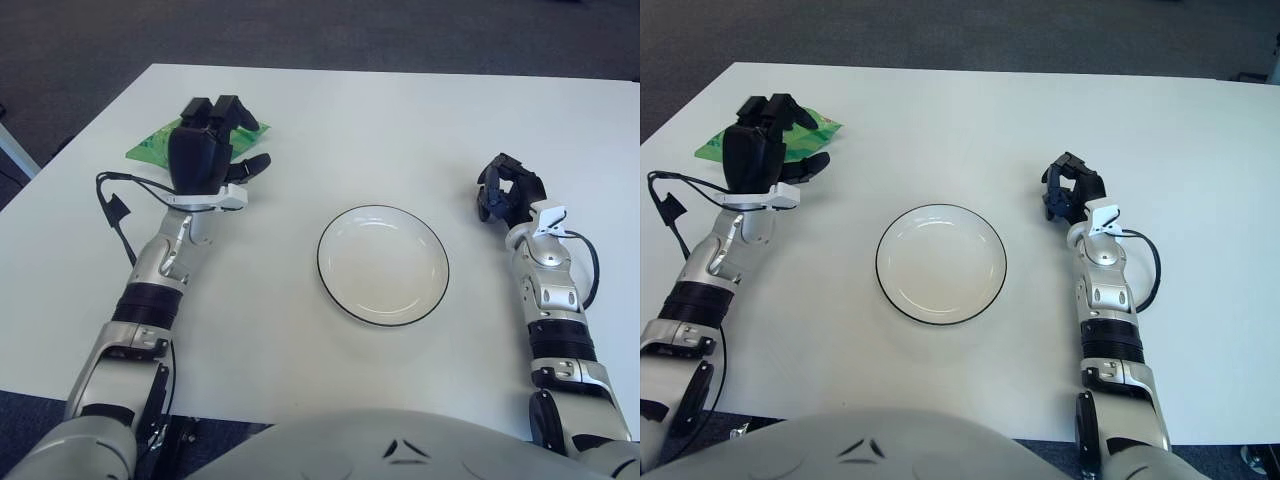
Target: Put the snack into the plate.
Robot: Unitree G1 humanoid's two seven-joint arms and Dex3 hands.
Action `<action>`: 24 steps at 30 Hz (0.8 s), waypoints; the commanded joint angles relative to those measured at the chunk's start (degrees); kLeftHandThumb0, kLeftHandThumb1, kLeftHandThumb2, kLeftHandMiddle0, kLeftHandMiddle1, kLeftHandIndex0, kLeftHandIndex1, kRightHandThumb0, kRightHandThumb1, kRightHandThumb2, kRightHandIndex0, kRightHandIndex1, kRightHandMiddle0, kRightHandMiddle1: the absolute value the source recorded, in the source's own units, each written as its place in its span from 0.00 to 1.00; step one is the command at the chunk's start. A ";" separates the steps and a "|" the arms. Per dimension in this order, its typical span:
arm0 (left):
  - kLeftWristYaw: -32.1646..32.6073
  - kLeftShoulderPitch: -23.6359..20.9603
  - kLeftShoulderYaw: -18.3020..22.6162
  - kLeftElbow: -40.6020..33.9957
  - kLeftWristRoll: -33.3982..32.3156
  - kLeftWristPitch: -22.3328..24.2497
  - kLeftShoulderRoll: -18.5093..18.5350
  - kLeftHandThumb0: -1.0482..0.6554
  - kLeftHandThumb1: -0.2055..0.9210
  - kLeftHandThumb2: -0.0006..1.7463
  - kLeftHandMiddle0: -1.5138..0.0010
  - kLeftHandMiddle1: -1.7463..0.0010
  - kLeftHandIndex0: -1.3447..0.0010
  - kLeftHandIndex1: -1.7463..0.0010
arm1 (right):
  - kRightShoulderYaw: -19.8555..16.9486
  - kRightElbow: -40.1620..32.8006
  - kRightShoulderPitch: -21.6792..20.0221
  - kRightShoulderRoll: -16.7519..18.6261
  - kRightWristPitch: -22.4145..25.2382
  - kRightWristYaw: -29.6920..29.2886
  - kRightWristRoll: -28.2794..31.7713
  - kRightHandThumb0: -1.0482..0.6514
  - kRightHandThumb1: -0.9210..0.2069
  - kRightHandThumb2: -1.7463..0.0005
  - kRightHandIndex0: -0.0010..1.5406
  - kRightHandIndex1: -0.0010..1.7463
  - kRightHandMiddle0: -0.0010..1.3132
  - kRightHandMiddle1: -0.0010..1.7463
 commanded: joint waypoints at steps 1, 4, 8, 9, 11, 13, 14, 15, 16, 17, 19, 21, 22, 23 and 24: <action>3.90 -2.40 0.19 1.35 2.84 3.74 1.26 0.28 0.89 0.38 0.82 0.26 0.86 0.10 | 1.36 2.34 3.52 1.24 4.07 1.05 -0.62 0.30 0.01 0.56 0.78 1.00 0.49 1.00; 5.50 -3.30 -0.10 2.05 5.43 9.65 0.98 0.19 0.91 0.35 0.87 0.34 0.93 0.18 | 1.47 2.35 3.59 1.23 3.75 1.30 -0.62 0.34 0.20 0.47 0.77 1.00 0.40 1.00; 4.30 -3.76 -0.79 1.85 6.80 15.15 0.74 0.12 0.96 0.30 0.97 0.50 0.99 0.28 | 1.64 2.47 3.54 1.18 3.64 1.55 -0.70 0.36 0.31 0.42 0.76 1.00 0.35 1.00; 3.58 -3.84 -0.88 1.66 6.84 16.34 0.63 0.11 0.97 0.29 0.98 0.53 0.99 0.29 | 1.73 2.54 3.49 1.18 3.66 1.58 -0.77 0.36 0.32 0.41 0.76 1.00 0.35 1.00; 1.80 -4.19 -1.12 1.29 6.69 18.67 0.41 0.09 0.99 0.27 0.99 0.62 1.00 0.35 | 1.90 2.69 3.39 1.11 3.74 1.64 -0.94 0.37 0.33 0.41 0.76 1.00 0.35 1.00; 0.27 -5.07 -1.57 1.35 6.52 20.54 0.29 0.08 0.99 0.26 1.00 0.65 1.00 0.37 | 2.05 2.83 3.32 0.98 3.82 1.73 -1.10 0.37 0.34 0.40 0.77 1.00 0.34 1.00; -1.33 -7.43 -2.09 3.19 6.51 21.98 0.13 0.07 1.00 0.26 1.00 0.68 1.00 0.39 | 2.22 2.98 3.28 0.79 3.88 1.87 -1.29 0.37 0.34 0.40 0.76 1.00 0.34 1.00; -2.50 -9.16 -2.52 4.52 6.48 23.07 0.04 0.07 1.00 0.27 1.00 0.70 1.00 0.40 | 2.34 3.08 3.24 0.66 3.92 1.97 -1.42 0.37 0.34 0.40 0.76 1.00 0.34 1.00; -3.46 -11.03 -3.04 6.40 6.44 23.99 0.07 0.05 1.00 0.29 1.00 0.73 1.00 0.42 | 2.47 3.24 3.18 0.58 3.90 2.04 -1.54 0.37 0.34 0.41 0.75 1.00 0.34 1.00; -3.89 -12.10 -3.45 7.58 6.34 24.50 0.16 0.04 1.00 0.31 1.00 0.75 1.00 0.43 | 2.55 3.34 3.14 0.54 3.87 2.06 -1.59 0.37 0.33 0.41 0.75 1.00 0.34 1.00; -4.72 -14.38 -4.68 11.04 6.75 25.95 0.51 0.02 1.00 0.34 1.00 0.78 1.00 0.45 | 2.67 3.68 3.03 0.43 3.68 2.20 -1.62 0.37 0.33 0.41 0.74 1.00 0.33 1.00; -5.13 -15.97 -5.77 13.72 7.02 27.05 0.84 0.01 1.00 0.38 1.00 0.80 1.00 0.47 | 2.78 3.91 2.94 0.31 3.60 2.27 -1.60 0.37 0.33 0.41 0.74 1.00 0.33 1.00; -5.33 -17.07 -6.36 16.30 6.87 27.20 1.13 0.01 1.00 0.39 1.00 0.80 1.00 0.47 | 2.85 3.95 2.91 0.25 3.64 2.29 -1.59 0.37 0.33 0.41 0.74 1.00 0.33 1.00; -5.39 -17.91 -6.85 18.25 6.67 27.28 1.36 0.01 1.00 0.40 1.00 0.81 1.00 0.48 | 2.92 3.98 2.89 0.19 3.67 2.30 -1.57 0.37 0.32 0.41 0.74 1.00 0.33 1.00; -5.50 -19.53 -7.52 22.61 6.28 26.90 1.72 0.00 1.00 0.43 1.00 0.82 1.00 0.52 | 3.00 4.01 2.86 0.14 3.70 2.31 -1.60 0.37 0.32 0.42 0.74 1.00 0.33 1.00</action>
